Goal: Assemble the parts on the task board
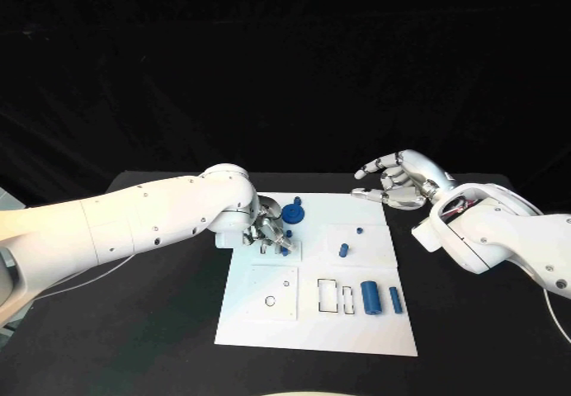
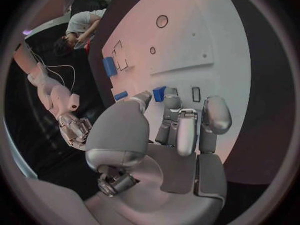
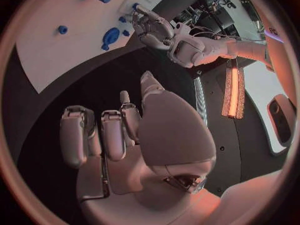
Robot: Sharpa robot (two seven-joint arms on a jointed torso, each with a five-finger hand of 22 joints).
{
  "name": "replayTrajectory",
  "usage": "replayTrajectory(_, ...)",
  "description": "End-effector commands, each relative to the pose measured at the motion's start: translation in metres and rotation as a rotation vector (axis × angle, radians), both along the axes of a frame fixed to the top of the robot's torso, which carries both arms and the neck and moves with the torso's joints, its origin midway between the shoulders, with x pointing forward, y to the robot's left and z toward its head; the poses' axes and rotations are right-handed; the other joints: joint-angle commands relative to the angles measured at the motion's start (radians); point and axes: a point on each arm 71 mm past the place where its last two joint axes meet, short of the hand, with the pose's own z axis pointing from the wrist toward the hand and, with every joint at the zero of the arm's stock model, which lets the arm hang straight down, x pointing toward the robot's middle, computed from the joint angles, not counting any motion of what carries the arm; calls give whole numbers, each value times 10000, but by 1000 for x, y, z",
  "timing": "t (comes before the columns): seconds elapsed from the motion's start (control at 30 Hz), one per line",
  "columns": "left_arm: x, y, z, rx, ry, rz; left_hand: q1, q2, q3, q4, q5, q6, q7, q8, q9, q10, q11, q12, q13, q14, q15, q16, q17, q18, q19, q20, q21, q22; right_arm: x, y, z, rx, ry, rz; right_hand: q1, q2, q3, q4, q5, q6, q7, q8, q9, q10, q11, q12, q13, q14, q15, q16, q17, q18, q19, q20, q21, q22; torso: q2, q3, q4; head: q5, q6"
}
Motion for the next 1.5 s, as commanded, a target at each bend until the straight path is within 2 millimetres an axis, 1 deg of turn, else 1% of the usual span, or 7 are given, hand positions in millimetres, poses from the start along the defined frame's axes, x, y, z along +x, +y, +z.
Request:
replayTrajectory(0.03, -1, -2, -1, -47, 181, -157, 110, 22, 78, 16, 67, -58, -12, 66, 24, -63, 0, -57, -10, 414, -58, -1, 1096, -23, -61, 21, 19, -7, 0, 2, -1, -157, 74, 194, -3, 55, -47, -7, 9, -64, 28, 42, -16, -37, -4, -47, 817, 507, 82, -68, 594, 116, 216, 100, -43, 1576, -4, 3, 5, -8, 12)
replayTrajectory(0.57, 0, -4, -3, -88, 251, -142, 383, 159, 283, 9, 76, -94, -29, 80, 135, -51, -15, -54, -20, 420, -70, 5, 1118, -27, -55, 17, 31, 22, -1, 3, -2, -221, 169, 245, 9, 76, -41, -10, 43, -63, 27, 54, -16, -50, -6, -63, 802, 494, 82, -95, 552, 129, 190, 100, -101, 1540, 4, 2, -1, -7, 21)
replayTrajectory(0.7, 0, -3, -2, -193, 223, -44, 805, 290, 697, -6, 62, -149, -51, 71, 248, -67, -39, -76, -62, 416, -92, 0, 1112, -27, -59, 6, 38, 38, -1, 3, -2, -268, 199, 263, 11, 78, -41, -10, 47, -63, 27, 56, -16, -46, -7, -58, 805, 492, 81, -99, 545, 132, 183, 100, -115, 1532, 6, 3, -1, -9, 18)
replayTrajectory(0.77, 1, -3, -2, -275, 200, 37, 1255, 300, 1217, -77, 68, -200, -77, 81, 355, -106, -63, -110, -112, 418, -117, -1, 1121, -28, -60, -7, 43, 51, -1, 3, -2, -294, 226, 266, 13, 81, -40, -11, 53, -63, 27, 58, -16, -28, -7, -37, 820, 498, 81, -89, 567, 123, 201, 100, -81, 1553, 5, 0, -2, -8, 12)
replayTrajectory(0.97, 0, 0, -1, -554, 178, 262, 1709, -24, 2657, -154, 42, -229, -135, 389, 849, -57, -123, -109, -144, 437, -158, 10, 1167, -36, -42, -47, 72, 110, 0, 2, -3, -348, 295, 278, 13, 81, -40, -11, 53, -63, 27, 58, -16, -28, -7, -37, 820, 498, 81, -89, 567, 123, 201, 100, -81, 1553, 5, -3, -6, -13, 11)
replayTrajectory(1.17, -2, 3, 1, -806, 66, 472, 1310, -495, 4621, -558, 20, -345, -260, 1150, 1853, 145, -236, 8, -107, 522, -242, 69, 1337, -74, 94, -136, 180, 325, 0, 2, -4, -394, 338, 282, 16, 85, -40, -12, 71, -61, 25, 64, -15, -28, -9, -37, 817, 494, 79, -99, 552, 127, 194, 100, -98, 1543, 4, -3, 2, -28, 14)
replayTrajectory(1.5, -6, 12, 7, -1116, -375, 1050, 776, -769, 5675, -1114, -7, -329, -305, 1368, 2253, 361, -285, 207, 53, 624, -313, 147, 1554, -78, 119, -185, 203, 363, -1, 0, -5, -462, 395, 277, 12, 83, -45, -10, 82, -61, 25, 68, -16, -32, -10, -43, 812, 494, 78, -103, 550, 129, 191, 99, -106, 1538, 11, 3, 29, -46, 32)
